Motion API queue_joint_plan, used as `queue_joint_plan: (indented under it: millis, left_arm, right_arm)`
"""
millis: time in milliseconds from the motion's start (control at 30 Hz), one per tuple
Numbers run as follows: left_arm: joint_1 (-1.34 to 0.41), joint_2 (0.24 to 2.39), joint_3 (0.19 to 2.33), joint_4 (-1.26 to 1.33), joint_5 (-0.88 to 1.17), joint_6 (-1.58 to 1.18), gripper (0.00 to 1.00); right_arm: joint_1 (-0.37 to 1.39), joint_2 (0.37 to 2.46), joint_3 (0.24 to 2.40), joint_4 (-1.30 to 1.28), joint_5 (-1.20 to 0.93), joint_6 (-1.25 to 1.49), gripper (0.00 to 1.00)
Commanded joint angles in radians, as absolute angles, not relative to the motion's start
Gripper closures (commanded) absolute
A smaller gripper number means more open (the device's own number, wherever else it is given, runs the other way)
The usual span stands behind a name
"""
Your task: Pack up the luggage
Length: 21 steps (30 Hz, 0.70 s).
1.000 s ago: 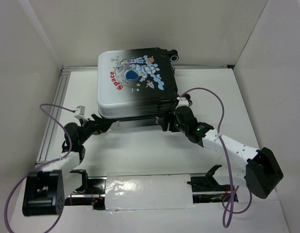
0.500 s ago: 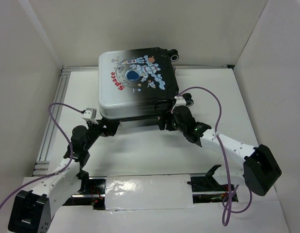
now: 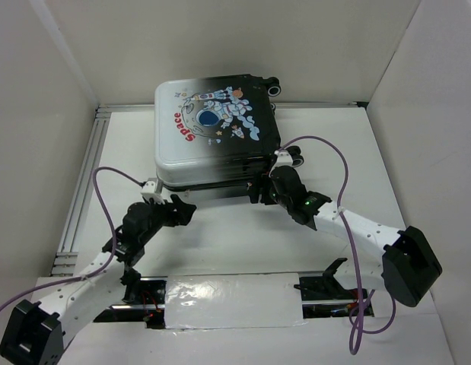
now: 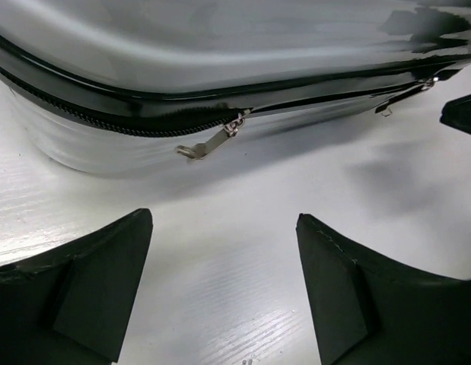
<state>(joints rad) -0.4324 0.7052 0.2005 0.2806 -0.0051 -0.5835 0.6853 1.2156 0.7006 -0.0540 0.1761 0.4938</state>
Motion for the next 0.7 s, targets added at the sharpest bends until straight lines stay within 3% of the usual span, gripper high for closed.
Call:
queue_joint_plan:
  millis: [0,500,667]
  left_arm:
    - [-0.455,0.741,0.251,0.318,-0.058,-0.591,0.11]
    - [-0.500,0.925,0.376,0.390,-0.207,-0.522,0.18]
    - [-0.520,0.983,0.385,0.425,-0.207,-0.512,0.28]
  right_arm:
    - [0.704,1.207,0.735,-0.023,0.204,0.508,0.26]
    - [0.704,1.198,0.726,-0.032,0.222,0.517,0.26]
    - [0.704,1.207,0.726,-0.023,0.222,0.517,0.26]
